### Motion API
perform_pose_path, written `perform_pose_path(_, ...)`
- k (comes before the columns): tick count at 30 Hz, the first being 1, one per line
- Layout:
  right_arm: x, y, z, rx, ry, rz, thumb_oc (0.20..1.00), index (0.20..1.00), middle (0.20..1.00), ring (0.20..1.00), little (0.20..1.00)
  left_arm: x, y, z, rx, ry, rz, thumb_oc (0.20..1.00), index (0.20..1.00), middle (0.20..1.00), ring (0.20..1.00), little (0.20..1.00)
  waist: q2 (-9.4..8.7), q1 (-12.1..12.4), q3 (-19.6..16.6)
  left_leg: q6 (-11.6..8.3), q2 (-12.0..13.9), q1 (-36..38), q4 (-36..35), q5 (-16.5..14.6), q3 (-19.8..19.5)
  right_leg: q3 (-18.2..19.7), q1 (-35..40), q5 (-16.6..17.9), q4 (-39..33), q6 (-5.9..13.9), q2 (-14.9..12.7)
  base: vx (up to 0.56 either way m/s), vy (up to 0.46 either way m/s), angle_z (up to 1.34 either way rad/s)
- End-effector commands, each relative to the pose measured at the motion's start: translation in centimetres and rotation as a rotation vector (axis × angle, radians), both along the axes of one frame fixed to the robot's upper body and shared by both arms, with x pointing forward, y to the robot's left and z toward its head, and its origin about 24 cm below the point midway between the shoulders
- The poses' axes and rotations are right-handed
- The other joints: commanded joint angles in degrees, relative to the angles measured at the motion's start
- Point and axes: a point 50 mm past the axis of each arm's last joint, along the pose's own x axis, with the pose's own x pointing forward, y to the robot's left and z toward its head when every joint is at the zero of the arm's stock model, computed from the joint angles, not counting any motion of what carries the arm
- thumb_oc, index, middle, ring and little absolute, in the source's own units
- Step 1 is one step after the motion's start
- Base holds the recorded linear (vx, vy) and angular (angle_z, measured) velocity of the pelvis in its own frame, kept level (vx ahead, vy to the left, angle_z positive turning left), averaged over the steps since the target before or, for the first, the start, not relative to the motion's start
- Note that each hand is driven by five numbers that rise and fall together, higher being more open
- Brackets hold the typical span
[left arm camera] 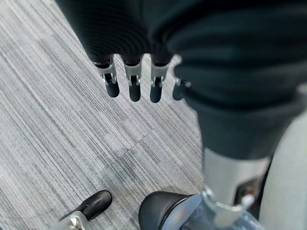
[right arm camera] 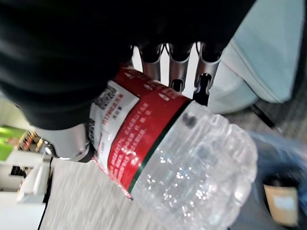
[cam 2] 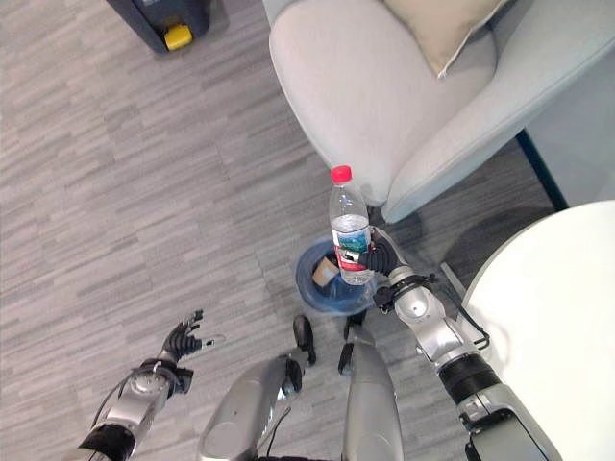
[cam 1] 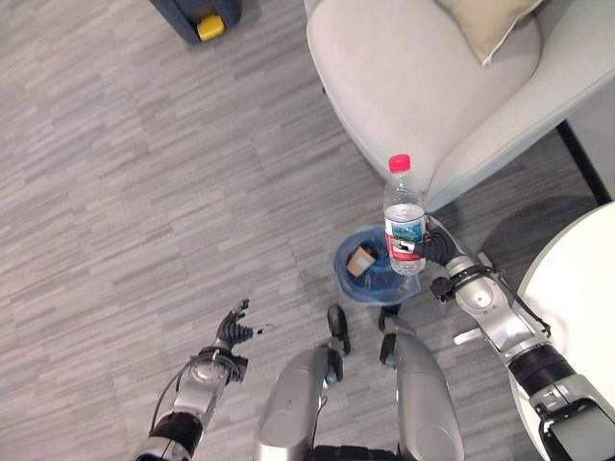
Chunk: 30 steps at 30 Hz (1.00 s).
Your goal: Gather garbage on tea table into small bin, then transfer packed bag to large trash can.
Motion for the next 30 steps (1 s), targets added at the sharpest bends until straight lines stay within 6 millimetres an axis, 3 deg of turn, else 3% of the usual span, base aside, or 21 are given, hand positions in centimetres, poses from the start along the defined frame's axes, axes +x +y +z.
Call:
perform_pose_path(1, -0.1, 1.4, 1.2, 0.023, -0.108, 0.012, 0.200, 0.200, 0.200, 0.200, 0.200, -1.0, 1.1, -0.2, -0.010, -0.013, 0.089, 1.000, 1.000, 1.000, 1.000, 1.000, -0.70, -0.25, -2.69, -5.33, 5.38, -8.35, 6.17, -0.23, -4.01, 0.62, -1.69, -10.19, 8.80, 6.29, -5.39, -0.17, -0.014, 0.07)
perform_pose_path(8, 1.8, 2.3, 2.1, -0.024, -0.154, -0.044, 0.200, 0.200, 0.200, 0.200, 0.200, 2.0, 1.0, 2.8, -0.034, -0.151, 0.130, 1.000, 1.000, 1.000, 1.000, 1.000, -0.34, 0.21, -1.49, -4.74, 5.52, -26.36, 18.16, -1.65, -6.22, 1.63, -18.82, -13.52, 22.29, 4.78, -7.04, -0.10, -0.020, 0.11)
perform_pose_path(9, 2.6, 2.1, 2.2, -0.054, -0.157, -0.076, 0.200, 0.200, 0.200, 0.200, 0.200, 2.7, 0.9, 3.6, -0.039, -0.186, 0.135, 1.000, 1.000, 1.000, 1.000, 1.000, -0.06, 0.58, -1.47, -4.63, 5.18, -31.64, 21.35, -1.92, -7.07, 1.87, -23.91, -14.43, 25.92, 4.34, -7.65, -0.07, -0.036, 0.20)
perform_pose_path(12, 3.4, 2.2, 2.7, -0.072, -0.162, -0.099, 0.200, 0.200, 0.200, 0.200, 0.200, 3.5, 0.9, 4.3, -0.047, -0.214, 0.145, 1.000, 1.000, 1.000, 1.000, 1.000, 0.23, 1.03, -1.48, -4.62, 4.54, -36.22, 24.03, -2.07, -7.98, 2.64, -28.42, -15.36, 29.37, 3.57, -8.50, -0.05, -0.052, 0.41)
perform_pose_path(13, 4.4, 1.5, 3.5, -0.104, -0.167, -0.152, 0.200, 0.200, 0.200, 0.200, 0.200, 4.5, 0.5, 5.6, -0.056, -0.260, 0.126, 1.000, 1.000, 1.000, 1.000, 1.000, 0.58, 1.68, -1.50, -4.55, 3.39, -41.87, 27.40, -2.08, -9.16, 3.48, -33.70, -16.65, 33.54, 2.52, -9.80, -0.04, -0.084, 0.32)
perform_pose_path(17, 5.1, 1.2, 4.1, -0.106, -0.168, -0.188, 0.200, 0.200, 0.200, 0.200, 0.200, 4.9, 0.1, 6.2, -0.052, -0.280, 0.098, 1.000, 1.000, 1.000, 1.000, 1.000, 0.78, 2.54, -1.52, -4.32, 2.38, -45.23, 28.91, -1.92, -9.83, 4.12, -37.18, -17.39, 36.04, 1.91, -10.68, -0.02, -0.035, 0.32)
perform_pose_path(18, 5.5, 1.0, 4.5, -0.121, -0.173, -0.206, 0.746, 0.746, 0.746, 0.746, 0.746, 4.8, -0.1, 6.0, -0.044, -0.270, 0.080, 1.000, 1.000, 1.000, 1.000, 1.000, 0.89, 3.12, -1.92, -4.21, 1.74, -46.58, 29.22, -1.68, -10.09, 4.24, -38.45, -17.53, 36.84, 1.63, -10.96, -0.01, -0.035, 0.29)
perform_pose_path(19, 5.6, 0.8, 5.1, -0.132, -0.198, -0.216, 1.000, 1.000, 1.000, 1.000, 1.000, 4.4, -0.5, 5.4, -0.035, -0.242, 0.052, 1.000, 1.000, 1.000, 1.000, 1.000, 0.70, 3.74, -2.91, -4.09, 1.32, -47.46, 28.45, -1.24, -10.45, 4.08, -39.28, -17.40, 36.83, 1.59, -11.37, -0.02, -0.029, 0.14)
perform_pose_path(24, 4.4, 0.4, 5.0, -0.174, -0.247, -0.179, 1.000, 1.000, 1.000, 1.000, 1.000, 3.7, -0.6, 4.5, -0.023, -0.207, 0.041, 1.000, 1.000, 1.000, 1.000, 1.000, -0.55, 3.33, -4.52, -4.45, 1.62, -45.56, 24.14, -0.13, -11.32, 2.89, -36.92, -16.24, 32.94, 2.43, -10.53, -0.03, -0.032, 0.09)
perform_pose_path(27, 3.5, 0.6, 5.1, -0.340, -0.308, -0.101, 1.000, 1.000, 1.000, 1.000, 1.000, 3.4, -0.4, 4.3, -0.007, -0.204, 0.043, 1.000, 1.000, 1.000, 1.000, 1.000, -1.54, 2.76, -5.59, -5.16, 2.43, -43.50, 20.86, 0.46, -11.66, 1.74, -34.68, -15.49, 29.85, 3.21, -9.76, -0.05, -0.060, 0.01)
perform_pose_path(30, 3.3, 0.5, 3.8, -0.549, -0.286, -0.041, 1.000, 1.000, 1.000, 1.000, 1.000, 3.1, 0.0, 4.0, 0.012, -0.195, 0.042, 1.000, 1.000, 1.000, 1.000, 1.000, -1.99, 2.65, -6.19, -5.64, 3.21, -41.63, 18.91, 0.68, -11.74, 0.83, -32.61, -14.95, 27.45, 3.88, -9.13, -0.04, -0.055, -0.08)
